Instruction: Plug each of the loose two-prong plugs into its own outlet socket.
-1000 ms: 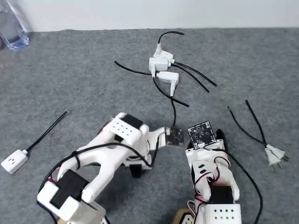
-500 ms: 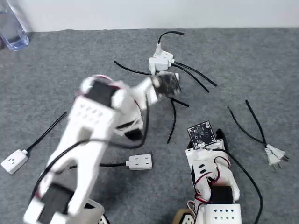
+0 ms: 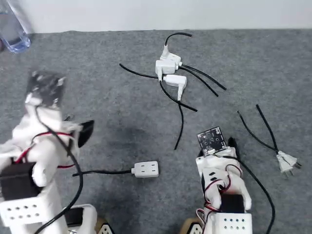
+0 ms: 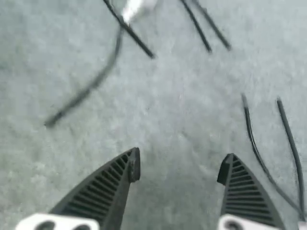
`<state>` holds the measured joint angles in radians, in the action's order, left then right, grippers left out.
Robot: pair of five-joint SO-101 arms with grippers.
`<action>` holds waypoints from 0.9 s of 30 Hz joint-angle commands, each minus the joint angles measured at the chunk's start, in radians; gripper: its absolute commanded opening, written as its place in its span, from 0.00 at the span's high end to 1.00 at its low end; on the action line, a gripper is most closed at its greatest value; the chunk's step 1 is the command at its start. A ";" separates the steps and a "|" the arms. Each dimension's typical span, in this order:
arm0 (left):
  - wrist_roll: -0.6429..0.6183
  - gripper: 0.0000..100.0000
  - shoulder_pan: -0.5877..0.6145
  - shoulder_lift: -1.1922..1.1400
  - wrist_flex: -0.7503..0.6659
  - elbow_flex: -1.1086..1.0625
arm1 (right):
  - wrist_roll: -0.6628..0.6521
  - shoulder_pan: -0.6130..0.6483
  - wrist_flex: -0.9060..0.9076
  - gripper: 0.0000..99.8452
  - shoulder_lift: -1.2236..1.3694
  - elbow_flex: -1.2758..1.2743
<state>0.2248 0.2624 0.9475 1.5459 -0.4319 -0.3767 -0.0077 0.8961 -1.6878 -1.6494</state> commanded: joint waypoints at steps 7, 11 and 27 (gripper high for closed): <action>0.091 0.69 0.098 0.219 -0.514 -0.826 | -0.135 -0.180 0.318 0.74 -0.002 0.396; 0.100 0.69 0.094 0.226 -0.687 -1.007 | -0.265 -0.282 0.386 0.74 -0.001 0.497; 0.038 0.69 0.075 0.230 -0.738 -1.079 | -0.496 -0.633 0.579 0.74 1.044 1.370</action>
<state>0.2739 0.3422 1.1684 0.8401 -1.5152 -0.7848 -0.6183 1.4101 -0.9513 -0.5416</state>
